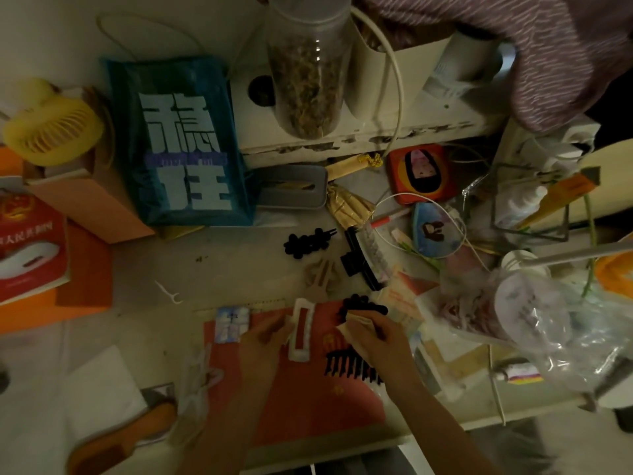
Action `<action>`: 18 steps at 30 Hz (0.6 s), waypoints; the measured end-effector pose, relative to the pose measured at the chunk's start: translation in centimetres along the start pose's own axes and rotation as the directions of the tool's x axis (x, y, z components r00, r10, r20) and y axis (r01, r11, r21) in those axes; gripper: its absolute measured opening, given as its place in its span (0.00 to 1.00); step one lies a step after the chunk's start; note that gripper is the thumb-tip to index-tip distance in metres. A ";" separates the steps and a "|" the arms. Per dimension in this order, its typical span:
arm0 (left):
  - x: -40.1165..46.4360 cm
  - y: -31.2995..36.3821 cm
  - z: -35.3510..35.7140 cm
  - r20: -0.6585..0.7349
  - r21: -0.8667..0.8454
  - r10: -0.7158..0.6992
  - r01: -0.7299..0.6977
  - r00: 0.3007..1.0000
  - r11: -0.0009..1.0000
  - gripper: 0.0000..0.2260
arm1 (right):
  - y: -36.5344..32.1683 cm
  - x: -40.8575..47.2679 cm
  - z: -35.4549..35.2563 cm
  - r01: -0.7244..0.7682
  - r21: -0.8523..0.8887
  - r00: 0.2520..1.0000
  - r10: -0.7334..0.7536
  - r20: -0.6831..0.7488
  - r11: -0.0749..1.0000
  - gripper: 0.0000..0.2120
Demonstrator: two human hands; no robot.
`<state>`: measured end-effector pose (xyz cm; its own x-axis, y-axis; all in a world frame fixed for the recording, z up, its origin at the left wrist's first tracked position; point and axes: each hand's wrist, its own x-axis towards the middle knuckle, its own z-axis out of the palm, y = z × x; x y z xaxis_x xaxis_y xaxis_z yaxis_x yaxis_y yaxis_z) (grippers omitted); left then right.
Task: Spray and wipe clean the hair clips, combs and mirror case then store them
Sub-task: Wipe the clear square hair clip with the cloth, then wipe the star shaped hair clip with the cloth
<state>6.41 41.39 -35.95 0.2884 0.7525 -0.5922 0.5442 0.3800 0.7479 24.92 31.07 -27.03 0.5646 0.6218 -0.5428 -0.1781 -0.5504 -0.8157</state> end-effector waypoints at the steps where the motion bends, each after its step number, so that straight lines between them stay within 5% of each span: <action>1: -0.4 1.1 -0.1 -0.002 0.033 -0.025 0.025 1.000 0.999 0.11 | 0.0 -0.1 -0.1 0.009 0.001 1.000 -0.009 0.003 1.000 0.05; 6: -1.7 3.0 0.0 -0.121 -0.151 -0.032 0.014 0.992 0.988 0.10 | -0.6 -0.3 0.0 0.052 0.019 0.999 -0.052 0.016 0.998 0.08; 14: -5.2 4.8 -2.9 -0.188 -0.158 0.014 -0.045 0.982 0.986 0.14 | -2.5 -1.1 1.2 0.145 0.020 0.986 -0.146 0.084 0.989 0.06; 18: -7.3 4.9 -5.3 -0.324 -0.016 0.045 -0.054 0.945 0.998 0.16 | -3.1 -1.7 2.8 0.164 -0.004 0.976 -0.162 0.149 0.986 0.04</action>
<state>2.76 40.61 -26.35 0.0423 0.9025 -0.4287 0.5149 0.3480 0.7835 22.28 33.23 -24.12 0.4598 0.7785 -0.4272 -0.0798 -0.4429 -0.8930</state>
